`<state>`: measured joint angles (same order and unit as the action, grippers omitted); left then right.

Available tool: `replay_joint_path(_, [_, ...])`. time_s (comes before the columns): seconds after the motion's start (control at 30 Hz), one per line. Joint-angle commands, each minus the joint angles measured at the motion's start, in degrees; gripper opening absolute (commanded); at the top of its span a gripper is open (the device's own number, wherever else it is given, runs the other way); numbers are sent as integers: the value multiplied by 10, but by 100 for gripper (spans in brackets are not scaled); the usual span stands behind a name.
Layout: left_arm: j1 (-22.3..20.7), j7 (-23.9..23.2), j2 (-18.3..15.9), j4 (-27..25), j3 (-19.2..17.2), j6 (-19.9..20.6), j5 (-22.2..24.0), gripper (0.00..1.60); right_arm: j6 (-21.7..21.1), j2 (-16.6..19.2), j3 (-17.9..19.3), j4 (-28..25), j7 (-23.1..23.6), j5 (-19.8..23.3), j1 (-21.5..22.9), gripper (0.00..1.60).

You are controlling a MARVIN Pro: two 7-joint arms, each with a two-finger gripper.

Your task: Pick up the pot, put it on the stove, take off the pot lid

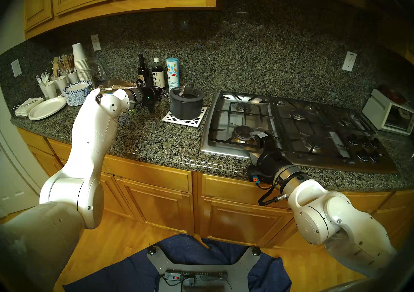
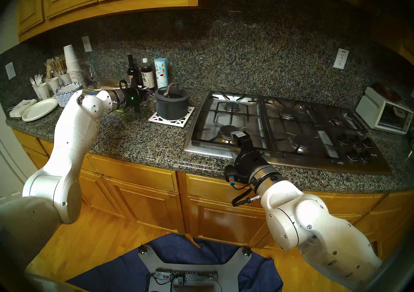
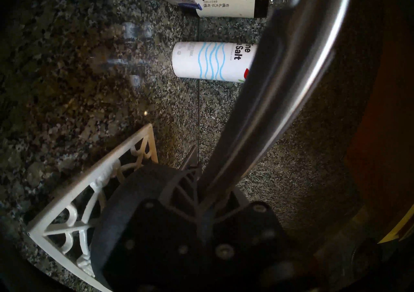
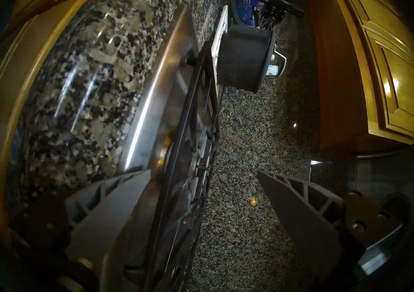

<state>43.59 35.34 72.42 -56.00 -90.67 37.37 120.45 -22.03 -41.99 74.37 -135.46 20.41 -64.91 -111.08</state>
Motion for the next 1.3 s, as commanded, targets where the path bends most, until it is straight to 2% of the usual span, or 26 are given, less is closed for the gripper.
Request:
replay_joint_path(0.0, [-59, -13, 8, -40, -28, 6, 35, 0, 1, -1, 7, -14, -7, -3, 10, 160])
replay_joint_path(0.57, [-70, 28, 28, -42, -58, 9, 55, 0, 1, -1, 6, -14, -6, -3, 10, 160])
replay_joint_path(0.77, [-62, 40, 34, -56, -71, 5, 62, 0, 1, -1, 6, -13, -5, -3, 10, 160])
replay_joint_path(0.93, [-76, 55, 39, -45, -79, 6, 65, 0, 1, -1, 6, -14, -4, -3, 10, 160])
replay_joint_path(1.0, [-58, 53, 40, -60, -83, 4, 70, 0, 1, -1, 6, -14, -4, -3, 10, 160])
replay_joint_path(1.03, [-70, 60, 41, -53, -84, 4, 68, 0, 1, -1, 6, -14, -4, -3, 10, 160])
replay_joint_path(1.27, [-77, 77, 49, -56, -94, 0, 73, 0, 1, -1, 6, -13, -4, -3, 10, 160])
